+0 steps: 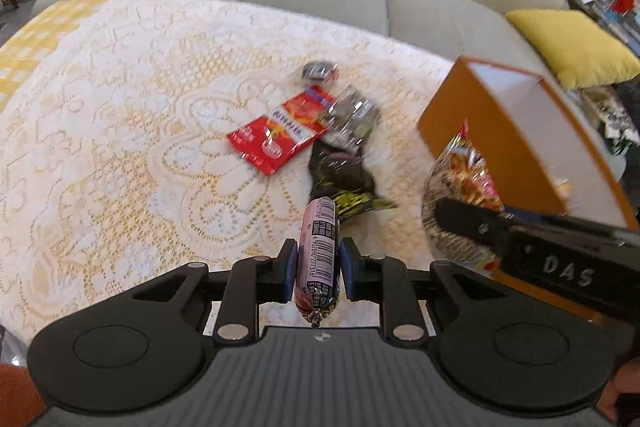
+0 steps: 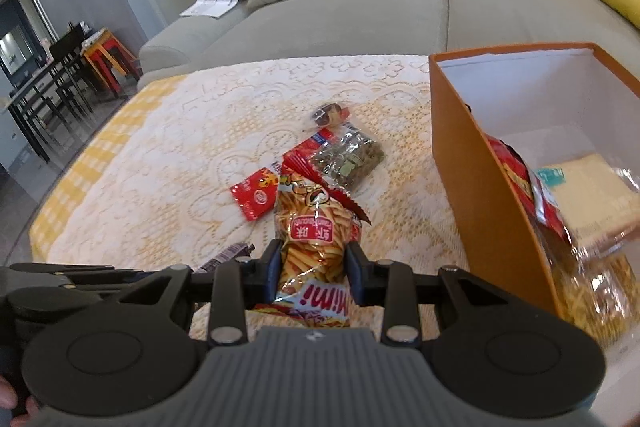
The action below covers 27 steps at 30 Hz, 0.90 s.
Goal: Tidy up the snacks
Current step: 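Carry the sausage and Mimi bag over the orange box with both grippers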
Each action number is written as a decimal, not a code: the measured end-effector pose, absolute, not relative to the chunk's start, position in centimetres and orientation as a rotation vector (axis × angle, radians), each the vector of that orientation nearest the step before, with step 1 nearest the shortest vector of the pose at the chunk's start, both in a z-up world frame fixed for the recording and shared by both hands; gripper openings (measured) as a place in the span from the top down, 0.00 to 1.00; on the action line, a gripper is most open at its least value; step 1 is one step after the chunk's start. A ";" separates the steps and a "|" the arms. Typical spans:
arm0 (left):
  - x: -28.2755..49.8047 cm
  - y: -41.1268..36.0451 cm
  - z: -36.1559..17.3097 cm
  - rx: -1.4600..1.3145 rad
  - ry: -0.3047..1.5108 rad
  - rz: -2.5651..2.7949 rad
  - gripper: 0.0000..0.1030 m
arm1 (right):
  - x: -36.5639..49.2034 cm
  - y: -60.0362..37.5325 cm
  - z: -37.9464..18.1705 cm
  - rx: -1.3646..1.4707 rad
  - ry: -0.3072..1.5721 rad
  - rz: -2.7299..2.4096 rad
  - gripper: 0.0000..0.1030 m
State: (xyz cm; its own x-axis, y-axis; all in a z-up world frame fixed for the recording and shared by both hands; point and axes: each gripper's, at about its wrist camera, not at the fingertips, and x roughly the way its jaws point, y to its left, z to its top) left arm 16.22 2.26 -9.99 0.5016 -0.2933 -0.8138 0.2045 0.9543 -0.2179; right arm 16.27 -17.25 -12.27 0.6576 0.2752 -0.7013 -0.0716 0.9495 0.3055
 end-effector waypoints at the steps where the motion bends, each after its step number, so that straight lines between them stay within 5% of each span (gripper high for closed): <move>1: 15.9 2.2 -9.2 -0.104 0.984 -0.308 0.76 | 15.8 -17.4 -11.9 0.265 0.823 0.202 0.69; 14: 14.8 -2.8 -1.7 -0.135 0.823 -0.445 0.76 | 11.6 -22.3 -5.7 0.371 0.639 0.171 0.69; 27: 19.2 -14.3 -1.5 0.047 0.818 -0.603 0.76 | 12.6 -30.5 -6.6 0.363 0.667 -0.061 0.69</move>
State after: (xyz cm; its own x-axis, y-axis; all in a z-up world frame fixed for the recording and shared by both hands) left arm 19.24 -14.26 -1.54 0.5267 -0.4866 -0.6971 0.5221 0.8323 -0.1865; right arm 12.61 -30.52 -6.63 0.7864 0.0599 -0.6148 0.1710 0.9353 0.3098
